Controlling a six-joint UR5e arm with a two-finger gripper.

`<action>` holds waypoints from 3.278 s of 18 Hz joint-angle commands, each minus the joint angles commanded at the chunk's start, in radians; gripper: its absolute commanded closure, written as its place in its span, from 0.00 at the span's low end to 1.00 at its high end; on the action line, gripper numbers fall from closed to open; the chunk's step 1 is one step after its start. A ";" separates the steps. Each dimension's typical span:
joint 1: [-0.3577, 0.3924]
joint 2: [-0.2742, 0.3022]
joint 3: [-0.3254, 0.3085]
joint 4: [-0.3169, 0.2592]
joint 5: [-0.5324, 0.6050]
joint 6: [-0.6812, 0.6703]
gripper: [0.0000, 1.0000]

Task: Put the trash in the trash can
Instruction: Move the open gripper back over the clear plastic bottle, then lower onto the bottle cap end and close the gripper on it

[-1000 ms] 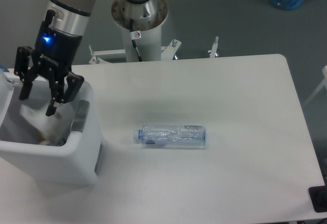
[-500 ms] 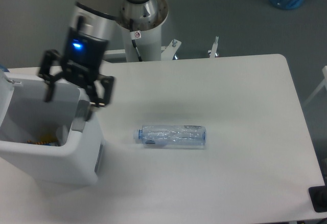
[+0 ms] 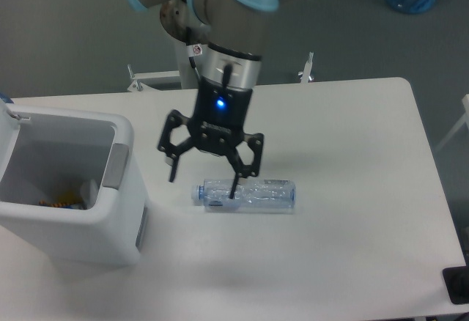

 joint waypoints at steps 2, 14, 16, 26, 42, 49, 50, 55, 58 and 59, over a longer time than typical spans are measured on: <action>0.002 -0.009 -0.044 -0.002 0.003 0.148 0.00; -0.024 -0.032 -0.203 -0.025 0.238 0.654 0.00; -0.034 -0.046 -0.207 -0.044 0.281 0.701 0.00; -0.101 -0.127 -0.215 -0.049 0.379 0.809 0.00; -0.153 -0.227 -0.198 -0.037 0.469 0.791 0.00; -0.170 -0.244 -0.181 -0.038 0.538 0.772 0.23; -0.172 -0.250 -0.174 -0.038 0.537 0.746 0.29; -0.186 -0.278 -0.132 -0.037 0.535 0.666 0.44; -0.186 -0.278 -0.123 -0.038 0.534 0.651 0.45; -0.186 -0.276 -0.123 -0.037 0.534 0.648 0.45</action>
